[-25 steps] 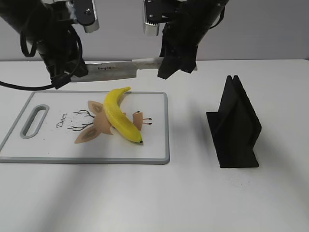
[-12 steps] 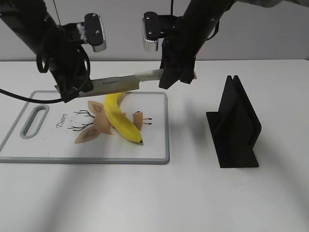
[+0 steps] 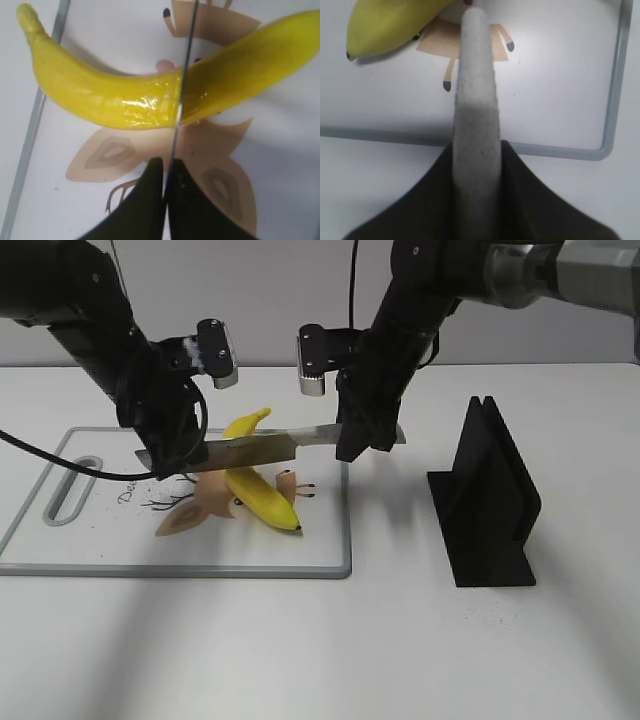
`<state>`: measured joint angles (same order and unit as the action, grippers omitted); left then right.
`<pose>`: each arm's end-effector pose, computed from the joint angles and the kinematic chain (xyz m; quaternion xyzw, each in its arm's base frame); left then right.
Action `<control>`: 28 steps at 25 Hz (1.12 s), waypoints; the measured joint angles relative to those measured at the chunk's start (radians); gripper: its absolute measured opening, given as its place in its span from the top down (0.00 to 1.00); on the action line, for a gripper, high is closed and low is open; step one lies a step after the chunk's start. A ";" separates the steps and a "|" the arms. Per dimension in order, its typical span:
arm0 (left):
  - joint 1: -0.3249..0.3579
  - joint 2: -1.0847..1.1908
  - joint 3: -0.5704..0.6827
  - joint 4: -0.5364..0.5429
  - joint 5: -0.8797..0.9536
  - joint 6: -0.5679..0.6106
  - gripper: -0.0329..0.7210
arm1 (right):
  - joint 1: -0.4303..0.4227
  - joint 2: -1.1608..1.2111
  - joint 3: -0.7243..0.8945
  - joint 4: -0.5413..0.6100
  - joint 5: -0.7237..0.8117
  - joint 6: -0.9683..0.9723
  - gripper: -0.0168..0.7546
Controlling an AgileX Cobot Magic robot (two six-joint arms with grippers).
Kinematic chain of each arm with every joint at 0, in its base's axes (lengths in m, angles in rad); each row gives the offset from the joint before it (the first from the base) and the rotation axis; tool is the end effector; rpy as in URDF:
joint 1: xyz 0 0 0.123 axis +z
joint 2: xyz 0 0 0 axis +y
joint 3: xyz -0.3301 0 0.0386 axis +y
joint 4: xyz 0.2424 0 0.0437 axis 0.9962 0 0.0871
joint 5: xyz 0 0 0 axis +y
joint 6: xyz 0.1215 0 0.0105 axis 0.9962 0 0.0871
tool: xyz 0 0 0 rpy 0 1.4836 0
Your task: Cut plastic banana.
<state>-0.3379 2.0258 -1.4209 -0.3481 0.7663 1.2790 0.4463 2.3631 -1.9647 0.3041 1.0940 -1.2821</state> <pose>0.4064 -0.1734 0.1881 0.6315 0.7501 -0.0580 0.1874 0.4587 0.2555 0.1580 -0.7115 0.6838 0.0946 0.1315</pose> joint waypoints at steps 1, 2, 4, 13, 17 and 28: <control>0.000 0.006 -0.005 -0.005 -0.004 0.003 0.97 | -0.001 0.006 -0.003 -0.001 0.000 0.000 0.74; 0.000 0.015 -0.010 -0.009 -0.004 0.005 0.97 | -0.003 0.013 -0.009 -0.003 0.000 0.000 0.74; 0.002 0.033 -0.016 -0.019 -0.005 0.006 0.97 | -0.004 0.022 -0.011 -0.007 -0.003 0.000 0.74; 0.004 0.040 0.041 -0.060 -0.101 0.013 0.97 | -0.006 0.028 -0.017 -0.022 -0.016 0.000 0.74; 0.004 0.040 0.052 -0.064 -0.120 0.016 0.96 | -0.006 0.028 -0.019 -0.022 -0.017 -0.001 0.74; 0.000 -0.021 0.074 -0.038 -0.055 -0.002 0.97 | -0.003 0.021 -0.067 -0.012 0.073 -0.001 0.74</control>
<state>-0.3382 2.0049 -1.3468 -0.3863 0.7112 1.2769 0.4433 2.3843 -2.0321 0.2924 1.1671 -1.2830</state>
